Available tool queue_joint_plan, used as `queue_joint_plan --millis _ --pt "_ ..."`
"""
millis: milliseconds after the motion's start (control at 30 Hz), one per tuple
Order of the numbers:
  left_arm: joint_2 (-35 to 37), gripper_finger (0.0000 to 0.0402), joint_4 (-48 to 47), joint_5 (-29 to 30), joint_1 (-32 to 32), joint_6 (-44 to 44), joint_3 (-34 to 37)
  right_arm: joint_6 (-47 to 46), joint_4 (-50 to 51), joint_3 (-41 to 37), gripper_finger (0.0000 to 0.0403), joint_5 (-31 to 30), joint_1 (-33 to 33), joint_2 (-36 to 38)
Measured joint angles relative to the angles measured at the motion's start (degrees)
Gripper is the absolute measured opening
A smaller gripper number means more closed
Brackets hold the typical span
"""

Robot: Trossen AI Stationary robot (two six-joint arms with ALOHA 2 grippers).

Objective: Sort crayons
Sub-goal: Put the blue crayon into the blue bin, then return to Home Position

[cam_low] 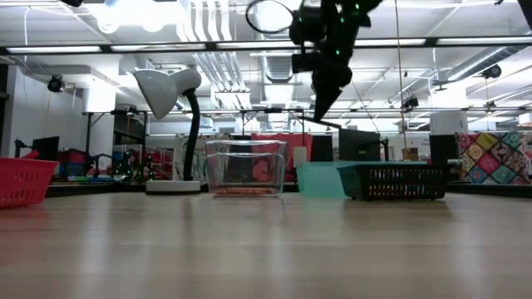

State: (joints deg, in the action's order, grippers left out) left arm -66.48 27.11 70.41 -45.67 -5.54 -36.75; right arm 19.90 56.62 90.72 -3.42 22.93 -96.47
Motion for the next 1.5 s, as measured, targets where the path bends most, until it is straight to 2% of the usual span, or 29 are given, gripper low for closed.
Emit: queue_joint_plan --millis 333,500,567,867,1233,1400,1500 --pt "0.00 0.0000 0.29 0.39 0.00 0.39 -0.02 9.79 -8.72 -9.92 0.0008 6.37 11.93 0.04" --pt "0.00 0.0000 0.29 3.12 0.07 0.74 -0.06 20.01 -11.97 -14.94 0.0008 6.35 17.10 -0.65" --pt "0.00 0.0000 0.29 3.72 0.07 1.59 -0.07 21.26 -12.45 -16.07 0.0008 6.16 18.95 -1.13" --pt "0.02 0.0000 0.33 4.07 0.58 5.57 -0.07 20.13 -12.95 -16.32 0.0013 6.50 24.45 -3.04" --pt "0.19 0.0000 0.31 4.04 2.43 6.47 -0.07 15.32 -15.14 -15.81 0.0099 7.21 24.84 -2.59" --pt "2.08 0.0000 0.32 4.04 2.61 11.48 -0.07 11.41 -15.46 -15.55 0.0095 18.33 24.51 0.29" --pt "4.04 0.0000 0.29 2.98 3.18 15.58 0.12 10.18 -15.89 -15.77 0.0085 22.36 22.74 3.08"
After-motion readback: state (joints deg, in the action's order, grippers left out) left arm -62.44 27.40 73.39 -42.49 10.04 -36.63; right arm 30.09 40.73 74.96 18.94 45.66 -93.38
